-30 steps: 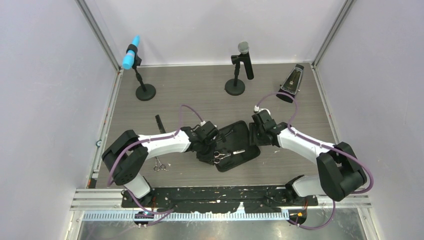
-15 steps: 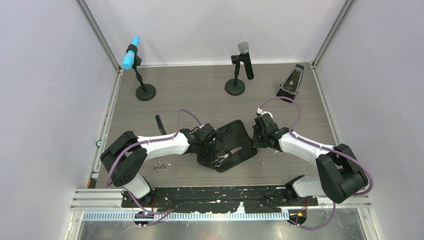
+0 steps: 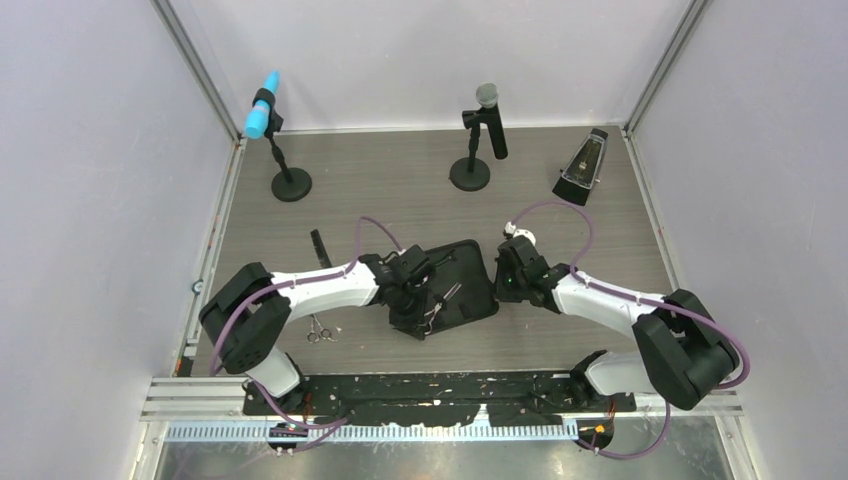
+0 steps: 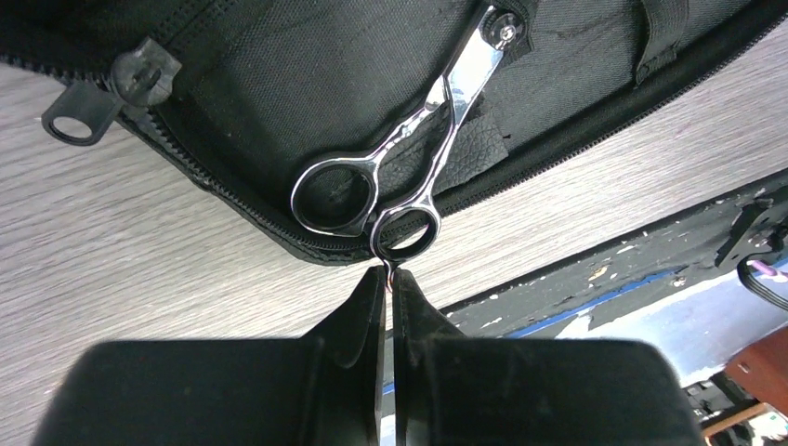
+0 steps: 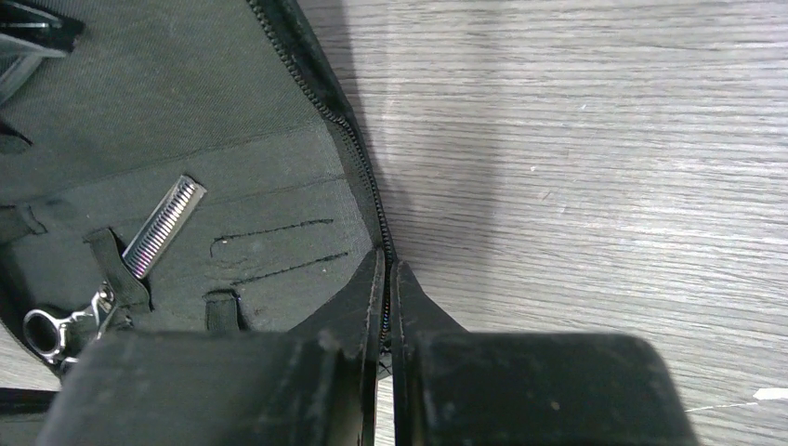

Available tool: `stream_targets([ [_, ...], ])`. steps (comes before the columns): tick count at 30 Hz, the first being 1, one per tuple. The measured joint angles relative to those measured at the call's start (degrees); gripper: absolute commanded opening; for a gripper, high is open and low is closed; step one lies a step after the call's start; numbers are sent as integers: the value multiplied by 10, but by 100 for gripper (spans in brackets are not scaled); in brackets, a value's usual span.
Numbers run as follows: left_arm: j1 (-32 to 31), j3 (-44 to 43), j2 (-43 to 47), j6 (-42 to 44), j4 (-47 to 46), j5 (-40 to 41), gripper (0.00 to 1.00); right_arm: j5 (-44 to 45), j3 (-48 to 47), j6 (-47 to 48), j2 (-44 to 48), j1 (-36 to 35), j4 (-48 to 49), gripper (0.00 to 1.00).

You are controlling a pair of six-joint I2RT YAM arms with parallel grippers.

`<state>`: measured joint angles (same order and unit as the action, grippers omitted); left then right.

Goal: Sort the hair-cutting tools
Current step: Adjust the hairdressing tool bag at the center of the board.

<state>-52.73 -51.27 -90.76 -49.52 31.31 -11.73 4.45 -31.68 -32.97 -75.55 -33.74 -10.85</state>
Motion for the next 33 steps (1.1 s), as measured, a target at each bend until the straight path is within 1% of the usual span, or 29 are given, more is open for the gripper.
stream_targets([
  [3, 0, -16, 0, 18, 25, 18, 1, 1, -4, 3, -1, -7, -3, 11],
  [6, 1, -27, 0, 34, 41, 37, 2, 2, -13, 13, -1, -13, -24, 14],
  [7, 1, -29, 0, 40, 43, 43, 2, 1, -20, 19, -1, -16, -33, 13],
  [10, 2, -31, 0, 58, 44, 57, 1, 3, -36, 38, -1, -22, -52, 7],
  [12, 2, -32, 0, 71, 45, 65, 1, 4, -41, 49, -1, -22, -58, 6],
  [18, 2, -43, 0, 126, 62, 99, 0, 1, -43, 74, -12, -22, -59, 5],
  [24, 4, -48, 0, 163, 66, 124, 1, -1, -43, 91, -14, -22, -59, 6],
  [26, 4, -49, 0, 177, 66, 130, 1, -1, -43, 96, -15, -22, -59, 12],
  [27, 5, -49, 0, 186, 66, 132, 0, -1, -44, 98, -16, -22, -59, 20],
  [28, 5, -50, 0, 194, 67, 132, 0, -1, -45, 100, -17, -22, -59, 24],
  [29, 5, -50, 0, 202, 67, 132, 0, -1, -45, 101, -17, -22, -59, 32],
  [30, 5, -51, 0, 210, 67, 133, 0, -1, -45, 104, -17, -22, -59, 36],
  [31, 5, -51, 0, 217, 67, 133, 0, -1, -47, 105, -17, -22, -59, 43],
  [33, 5, -51, 1, 232, 68, 133, 0, -1, -51, 107, -17, -22, -62, 48],
])
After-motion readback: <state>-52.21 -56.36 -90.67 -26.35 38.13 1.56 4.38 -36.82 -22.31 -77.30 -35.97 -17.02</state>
